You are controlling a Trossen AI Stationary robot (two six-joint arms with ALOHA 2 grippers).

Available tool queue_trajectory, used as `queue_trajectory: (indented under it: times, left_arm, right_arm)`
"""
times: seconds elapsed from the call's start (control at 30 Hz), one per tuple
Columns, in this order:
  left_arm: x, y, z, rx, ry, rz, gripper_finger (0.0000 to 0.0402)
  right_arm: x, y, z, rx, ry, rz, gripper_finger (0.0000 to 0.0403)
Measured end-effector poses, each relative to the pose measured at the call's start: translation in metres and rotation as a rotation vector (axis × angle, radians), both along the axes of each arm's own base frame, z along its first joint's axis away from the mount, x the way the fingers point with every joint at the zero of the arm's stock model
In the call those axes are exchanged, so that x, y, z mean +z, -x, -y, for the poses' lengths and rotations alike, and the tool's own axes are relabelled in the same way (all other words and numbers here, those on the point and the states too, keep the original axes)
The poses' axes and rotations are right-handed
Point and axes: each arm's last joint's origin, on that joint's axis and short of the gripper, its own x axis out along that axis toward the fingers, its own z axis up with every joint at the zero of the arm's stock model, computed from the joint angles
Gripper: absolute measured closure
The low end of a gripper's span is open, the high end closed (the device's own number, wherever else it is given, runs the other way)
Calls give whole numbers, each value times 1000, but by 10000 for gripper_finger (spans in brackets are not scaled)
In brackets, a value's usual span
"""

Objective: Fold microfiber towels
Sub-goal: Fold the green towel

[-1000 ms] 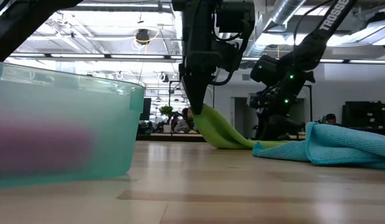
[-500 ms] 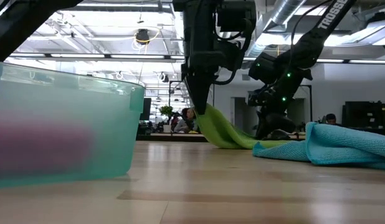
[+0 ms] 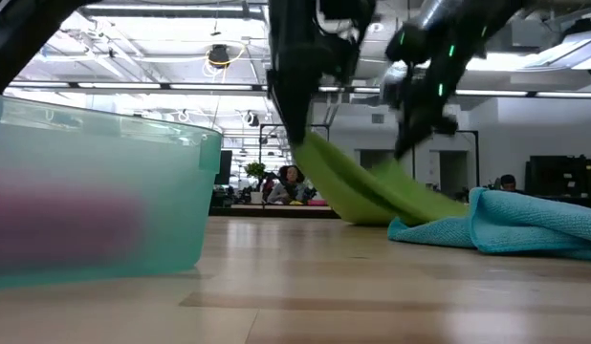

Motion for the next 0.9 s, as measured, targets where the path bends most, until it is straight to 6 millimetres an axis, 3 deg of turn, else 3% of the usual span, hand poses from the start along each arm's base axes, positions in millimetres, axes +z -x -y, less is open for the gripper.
queue_trajectory:
  times: [0.3, 0.53, 0.7, 0.9]
  left_arm:
    - [86, 49, -15, 62, -41, 170, 400]
    - [150, 104, -20, -21, -33, 321, 400]
    - [176, 133, -33, -42, -182, 364, 400]
    - [182, 152, -78, -52, -347, 279, 400]
  right_arm:
    - [131, 31, -45, -39, 14, 416, 401]
    - [199, 49, -68, -23, -3, 689, 402]
    - [211, 40, -62, -85, 68, 702, 402]
    - [191, 22, -18, -272, 118, 608, 403]
